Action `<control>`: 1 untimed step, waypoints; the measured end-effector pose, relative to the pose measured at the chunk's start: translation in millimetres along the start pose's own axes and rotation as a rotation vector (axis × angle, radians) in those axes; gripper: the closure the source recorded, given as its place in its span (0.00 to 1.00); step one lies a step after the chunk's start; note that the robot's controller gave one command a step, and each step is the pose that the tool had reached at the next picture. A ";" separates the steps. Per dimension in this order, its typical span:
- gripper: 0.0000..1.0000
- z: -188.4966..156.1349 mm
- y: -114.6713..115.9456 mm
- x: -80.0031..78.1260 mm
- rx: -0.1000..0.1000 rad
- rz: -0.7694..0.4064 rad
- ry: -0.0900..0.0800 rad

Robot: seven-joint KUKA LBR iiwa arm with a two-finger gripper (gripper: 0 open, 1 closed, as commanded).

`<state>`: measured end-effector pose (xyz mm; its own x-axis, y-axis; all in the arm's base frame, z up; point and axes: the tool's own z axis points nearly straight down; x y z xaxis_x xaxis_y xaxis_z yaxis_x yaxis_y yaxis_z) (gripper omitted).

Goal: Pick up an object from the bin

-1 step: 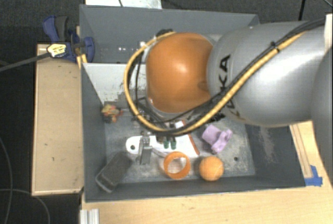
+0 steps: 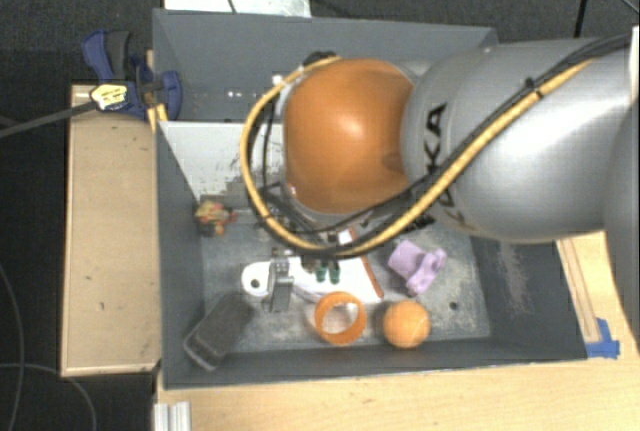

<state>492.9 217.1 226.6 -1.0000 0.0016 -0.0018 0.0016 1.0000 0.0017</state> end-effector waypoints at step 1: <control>0.00 22.5 -17.0 -6.4 -0.003 -0.088 -0.006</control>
Offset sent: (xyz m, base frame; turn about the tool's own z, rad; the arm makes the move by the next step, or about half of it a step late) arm 0.0108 -0.0376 -0.0785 -0.0467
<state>499.4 200.1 204.0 -0.9962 -0.0866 -0.0080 -0.0866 0.9962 0.0041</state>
